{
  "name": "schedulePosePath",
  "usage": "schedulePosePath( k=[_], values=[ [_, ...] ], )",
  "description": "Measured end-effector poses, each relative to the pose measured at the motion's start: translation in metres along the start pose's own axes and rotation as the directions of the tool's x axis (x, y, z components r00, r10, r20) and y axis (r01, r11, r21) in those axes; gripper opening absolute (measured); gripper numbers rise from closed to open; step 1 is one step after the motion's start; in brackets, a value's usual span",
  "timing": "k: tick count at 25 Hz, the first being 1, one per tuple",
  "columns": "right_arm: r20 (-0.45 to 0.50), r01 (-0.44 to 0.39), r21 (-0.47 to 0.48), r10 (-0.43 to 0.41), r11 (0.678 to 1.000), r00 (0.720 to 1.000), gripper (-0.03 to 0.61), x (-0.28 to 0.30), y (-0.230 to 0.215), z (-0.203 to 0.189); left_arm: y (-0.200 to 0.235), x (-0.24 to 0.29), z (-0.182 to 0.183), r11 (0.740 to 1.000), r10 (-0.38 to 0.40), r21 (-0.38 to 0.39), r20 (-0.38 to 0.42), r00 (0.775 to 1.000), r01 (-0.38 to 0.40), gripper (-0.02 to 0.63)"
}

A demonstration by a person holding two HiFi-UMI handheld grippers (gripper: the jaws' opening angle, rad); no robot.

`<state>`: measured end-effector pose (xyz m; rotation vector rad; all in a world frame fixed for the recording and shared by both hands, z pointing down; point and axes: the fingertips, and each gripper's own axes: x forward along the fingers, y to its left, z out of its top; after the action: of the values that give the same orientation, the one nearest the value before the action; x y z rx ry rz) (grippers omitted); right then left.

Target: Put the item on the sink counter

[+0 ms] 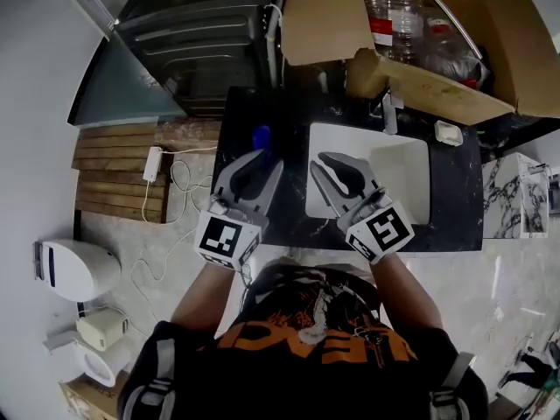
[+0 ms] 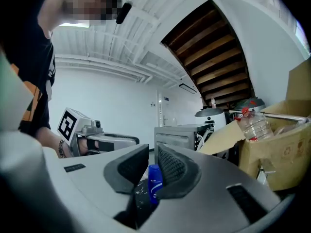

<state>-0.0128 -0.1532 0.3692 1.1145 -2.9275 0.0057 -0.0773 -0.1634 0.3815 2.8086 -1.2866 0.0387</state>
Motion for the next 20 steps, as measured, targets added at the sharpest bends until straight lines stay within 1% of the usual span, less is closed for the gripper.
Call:
schedulePosePath(
  k=[5,7,10,11,14,20],
  values=[
    [0.054,0.044,-0.071,-0.04,0.996,0.998,0.047,-0.035,0.013,0.033,-0.013,-0.022,0.018,1.0,0.014,-0.025,0.032,0.999,-0.014,0.047],
    [0.083,0.055,-0.062,-0.049,0.997,0.995,0.033,-0.045,0.017,0.048,-0.014,-0.03,0.021,0.999,0.02,-0.035,0.032,0.999,-0.019,0.033],
    [0.095,0.062,-0.044,-0.058,0.997,0.994,0.02,-0.055,0.019,0.056,-0.019,-0.036,0.031,0.996,0.016,-0.094,0.067,0.998,-0.009,0.026],
    [0.1,0.067,-0.034,-0.063,0.997,0.993,0.014,-0.057,0.02,0.058,-0.021,-0.038,0.033,0.995,0.015,-0.1,0.073,0.997,-0.008,0.025],
    [0.099,0.07,-0.012,-0.069,0.997,0.993,0.014,-0.061,0.02,0.06,-0.028,-0.038,0.035,0.997,0.013,-0.08,0.061,0.998,-0.008,0.018],
    [0.085,0.065,-0.018,-0.064,0.998,0.994,0.014,-0.066,0.018,0.062,-0.036,-0.034,0.039,0.999,0.027,-0.033,0.044,0.999,-0.025,0.015]
  ],
)
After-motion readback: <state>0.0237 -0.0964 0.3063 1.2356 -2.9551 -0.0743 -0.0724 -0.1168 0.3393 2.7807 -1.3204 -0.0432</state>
